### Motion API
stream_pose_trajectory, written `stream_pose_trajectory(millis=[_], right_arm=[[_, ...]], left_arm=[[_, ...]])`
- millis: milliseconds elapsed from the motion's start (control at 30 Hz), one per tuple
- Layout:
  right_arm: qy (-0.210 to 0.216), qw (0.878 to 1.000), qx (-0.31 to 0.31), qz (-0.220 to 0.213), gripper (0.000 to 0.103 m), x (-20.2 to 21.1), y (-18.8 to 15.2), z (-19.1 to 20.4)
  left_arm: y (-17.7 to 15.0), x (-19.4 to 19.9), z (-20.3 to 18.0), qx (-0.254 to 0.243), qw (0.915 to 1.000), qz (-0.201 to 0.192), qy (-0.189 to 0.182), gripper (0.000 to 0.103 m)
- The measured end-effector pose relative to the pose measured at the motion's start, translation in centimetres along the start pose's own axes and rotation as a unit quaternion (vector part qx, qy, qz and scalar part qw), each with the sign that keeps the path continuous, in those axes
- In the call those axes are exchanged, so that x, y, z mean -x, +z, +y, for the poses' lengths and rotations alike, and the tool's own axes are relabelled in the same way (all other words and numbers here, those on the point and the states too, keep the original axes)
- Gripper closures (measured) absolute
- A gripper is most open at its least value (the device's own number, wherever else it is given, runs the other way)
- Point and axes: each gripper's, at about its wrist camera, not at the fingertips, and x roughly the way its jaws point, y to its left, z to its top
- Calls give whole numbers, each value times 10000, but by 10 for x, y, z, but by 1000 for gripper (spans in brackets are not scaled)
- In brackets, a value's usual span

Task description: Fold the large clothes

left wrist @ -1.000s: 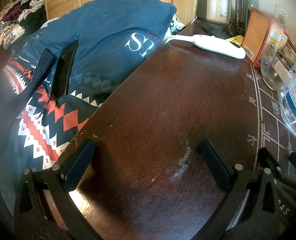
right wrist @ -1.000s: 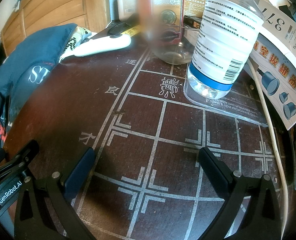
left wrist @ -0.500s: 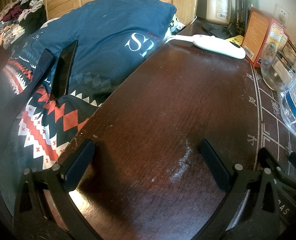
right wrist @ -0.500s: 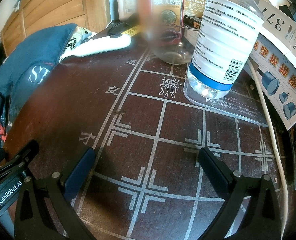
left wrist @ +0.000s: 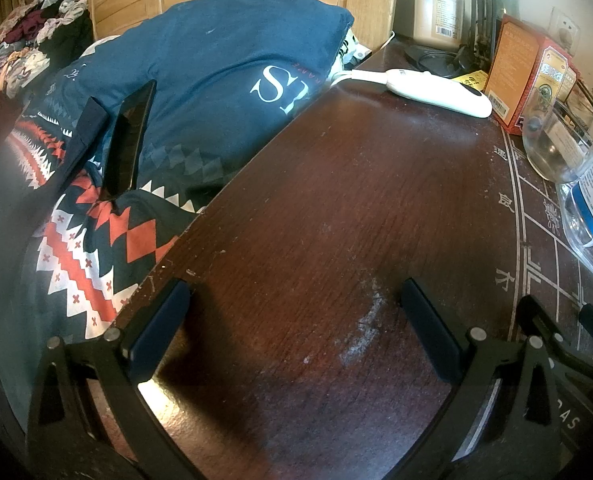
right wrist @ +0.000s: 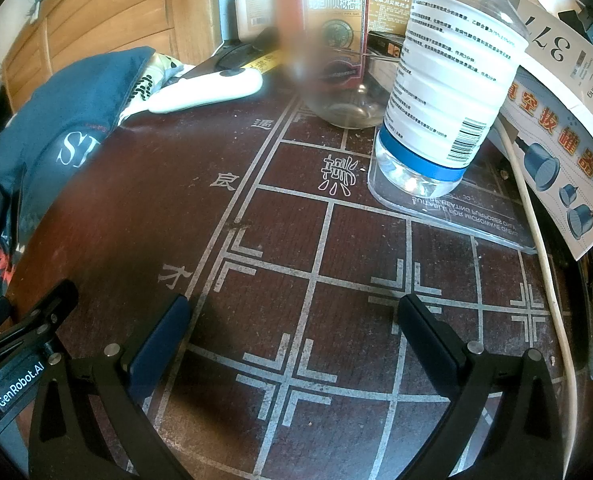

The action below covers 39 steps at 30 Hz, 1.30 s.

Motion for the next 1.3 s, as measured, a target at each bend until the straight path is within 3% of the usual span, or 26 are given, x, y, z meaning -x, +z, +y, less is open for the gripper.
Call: stream_pose_trajectory(millis=[1100,1200,1233,1300], right_arm=[[4,10000,1,6,0,1,0,1],[31,10000,3,2,0,2,-1,1],[47,10000,20,2,0,4,-2,1],[82,9999,77,2,0,4,-3,2]], left_arm=[[3,-8,-5,-84,9999,-12,-62,0],[6,-6,-1,-495,9972,236,-501,0],[2,1,8,-494,9944,268,-896,0],[-10,26,39,-301,9916,-6,-1261,0]])
